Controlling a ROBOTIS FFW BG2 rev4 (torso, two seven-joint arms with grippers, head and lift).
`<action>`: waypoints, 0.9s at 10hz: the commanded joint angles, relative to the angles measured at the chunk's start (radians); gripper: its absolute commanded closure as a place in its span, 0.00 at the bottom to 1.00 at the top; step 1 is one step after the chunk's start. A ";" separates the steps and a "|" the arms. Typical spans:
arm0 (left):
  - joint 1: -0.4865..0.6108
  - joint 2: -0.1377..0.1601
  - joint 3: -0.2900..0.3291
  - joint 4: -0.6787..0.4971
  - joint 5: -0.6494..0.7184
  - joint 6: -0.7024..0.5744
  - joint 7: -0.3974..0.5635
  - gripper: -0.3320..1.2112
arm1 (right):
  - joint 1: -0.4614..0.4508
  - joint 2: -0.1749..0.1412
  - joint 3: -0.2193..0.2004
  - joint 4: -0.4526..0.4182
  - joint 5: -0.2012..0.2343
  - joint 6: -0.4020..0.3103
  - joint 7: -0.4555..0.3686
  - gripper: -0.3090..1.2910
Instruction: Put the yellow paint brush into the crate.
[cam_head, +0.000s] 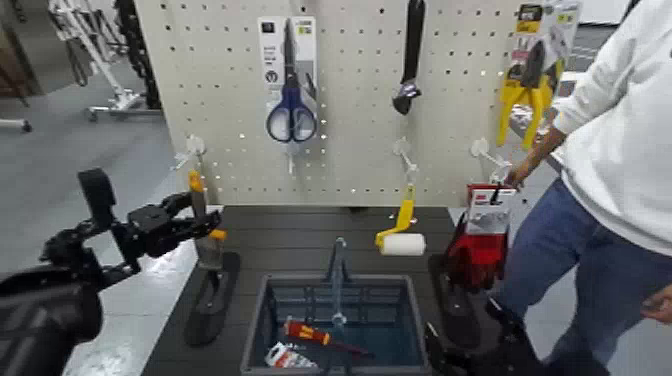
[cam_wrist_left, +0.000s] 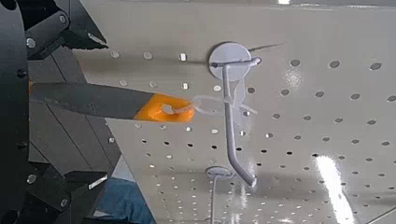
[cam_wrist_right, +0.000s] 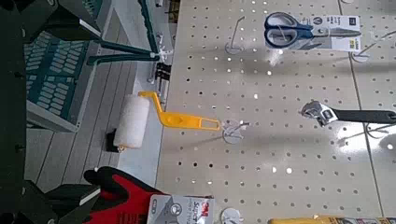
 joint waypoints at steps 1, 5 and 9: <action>-0.016 0.000 -0.010 0.019 -0.013 -0.002 0.001 0.40 | -0.006 0.001 0.002 0.005 -0.003 0.000 0.004 0.28; -0.054 0.003 -0.050 0.059 -0.039 -0.005 -0.023 0.43 | -0.009 0.001 0.004 0.009 -0.006 -0.002 0.010 0.28; -0.067 0.003 -0.070 0.066 -0.044 0.006 -0.034 0.56 | -0.012 0.003 0.004 0.009 -0.006 -0.002 0.012 0.28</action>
